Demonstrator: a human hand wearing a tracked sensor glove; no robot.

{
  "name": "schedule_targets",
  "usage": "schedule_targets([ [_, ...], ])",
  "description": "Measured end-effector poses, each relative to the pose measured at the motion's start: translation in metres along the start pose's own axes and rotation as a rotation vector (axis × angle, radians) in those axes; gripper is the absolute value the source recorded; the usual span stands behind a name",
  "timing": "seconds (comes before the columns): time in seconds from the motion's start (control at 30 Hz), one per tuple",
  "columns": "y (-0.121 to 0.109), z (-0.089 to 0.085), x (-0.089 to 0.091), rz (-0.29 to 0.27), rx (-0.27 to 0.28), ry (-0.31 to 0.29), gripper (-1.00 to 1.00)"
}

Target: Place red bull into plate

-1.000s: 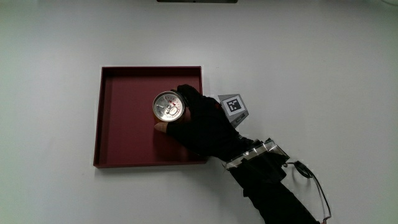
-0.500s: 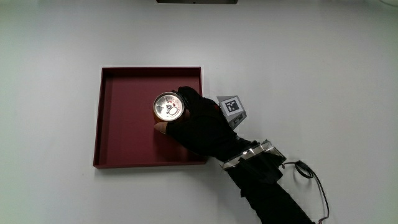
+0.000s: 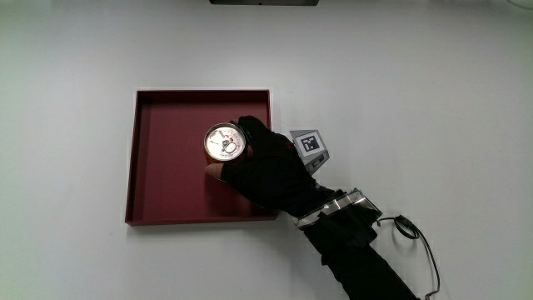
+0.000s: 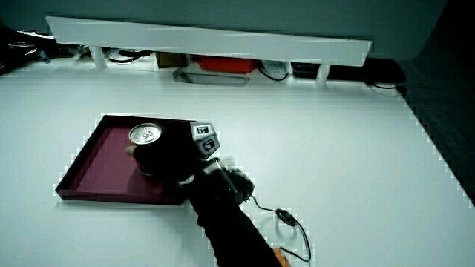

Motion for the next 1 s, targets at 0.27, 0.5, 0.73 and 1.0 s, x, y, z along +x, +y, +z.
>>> schedule_targets([
  [0.27, -0.012, 0.006, -0.009, 0.011, -0.015, 0.033, -0.75],
  [0.5, -0.05, 0.02, -0.043, -0.034, -0.083, -0.061, -1.0],
  [0.73, -0.09, 0.037, -0.067, -0.079, -0.151, -0.156, -1.0],
  [1.0, -0.124, 0.056, -0.079, -0.06, -0.208, -0.239, -1.0],
])
